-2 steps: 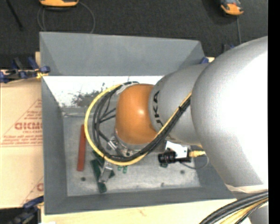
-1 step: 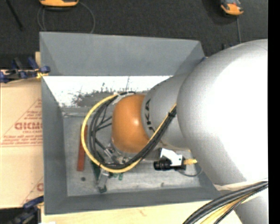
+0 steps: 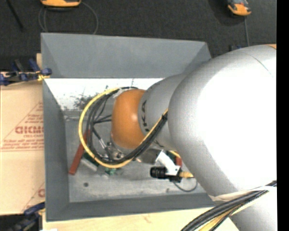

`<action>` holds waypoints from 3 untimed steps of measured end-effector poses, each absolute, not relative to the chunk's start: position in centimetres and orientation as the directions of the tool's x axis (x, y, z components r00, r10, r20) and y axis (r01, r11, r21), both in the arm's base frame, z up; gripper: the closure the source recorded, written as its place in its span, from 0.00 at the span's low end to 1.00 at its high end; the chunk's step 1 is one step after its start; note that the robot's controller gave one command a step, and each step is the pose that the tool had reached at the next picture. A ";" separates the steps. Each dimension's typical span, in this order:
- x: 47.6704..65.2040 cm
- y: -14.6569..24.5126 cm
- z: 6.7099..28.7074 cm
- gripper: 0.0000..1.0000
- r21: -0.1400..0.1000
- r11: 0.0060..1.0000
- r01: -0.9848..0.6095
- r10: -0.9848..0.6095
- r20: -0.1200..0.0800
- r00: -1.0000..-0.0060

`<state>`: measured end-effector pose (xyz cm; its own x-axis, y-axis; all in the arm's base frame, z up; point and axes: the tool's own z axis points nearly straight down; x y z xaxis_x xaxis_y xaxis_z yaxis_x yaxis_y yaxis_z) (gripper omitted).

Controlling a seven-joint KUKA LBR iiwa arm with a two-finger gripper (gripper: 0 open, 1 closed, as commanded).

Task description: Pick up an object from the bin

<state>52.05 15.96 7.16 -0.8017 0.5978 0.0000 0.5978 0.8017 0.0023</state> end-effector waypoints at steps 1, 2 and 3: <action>52.0 16.0 7.2 1.00 0.002 0.802 0.598 0.598 0.000 -0.802; 52.0 15.9 7.3 1.00 0.002 0.802 0.598 0.598 0.000 -0.802; 51.8 15.8 8.3 1.00 -0.005 0.802 0.597 0.597 0.004 -0.802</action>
Offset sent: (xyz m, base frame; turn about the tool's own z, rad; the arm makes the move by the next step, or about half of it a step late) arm 0.0001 -0.0001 0.0183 0.0000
